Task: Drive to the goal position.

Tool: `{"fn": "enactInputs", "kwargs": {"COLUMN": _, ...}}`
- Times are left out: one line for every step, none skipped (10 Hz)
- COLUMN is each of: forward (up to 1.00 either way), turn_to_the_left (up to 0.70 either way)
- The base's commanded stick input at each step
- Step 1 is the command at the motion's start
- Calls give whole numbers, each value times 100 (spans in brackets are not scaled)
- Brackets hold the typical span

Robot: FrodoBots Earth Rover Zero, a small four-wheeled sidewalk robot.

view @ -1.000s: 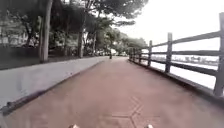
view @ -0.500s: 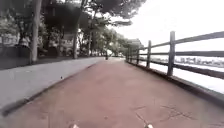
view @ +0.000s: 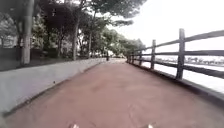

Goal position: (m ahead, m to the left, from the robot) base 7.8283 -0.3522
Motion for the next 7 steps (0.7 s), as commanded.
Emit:
{"fn": "enactInputs", "kwargs": {"forward": 85, "turn_to_the_left": 0}}
{"fn": "enactInputs", "kwargs": {"forward": 85, "turn_to_the_left": 0}}
{"fn": "enactInputs", "kwargs": {"forward": 85, "turn_to_the_left": 0}}
{"fn": "enactInputs", "kwargs": {"forward": 85, "turn_to_the_left": 0}}
{"fn": "enactInputs", "kwargs": {"forward": 85, "turn_to_the_left": 0}}
{"fn": "enactInputs", "kwargs": {"forward": 85, "turn_to_the_left": 0}}
{"fn": "enactInputs", "kwargs": {"forward": 85, "turn_to_the_left": 0}}
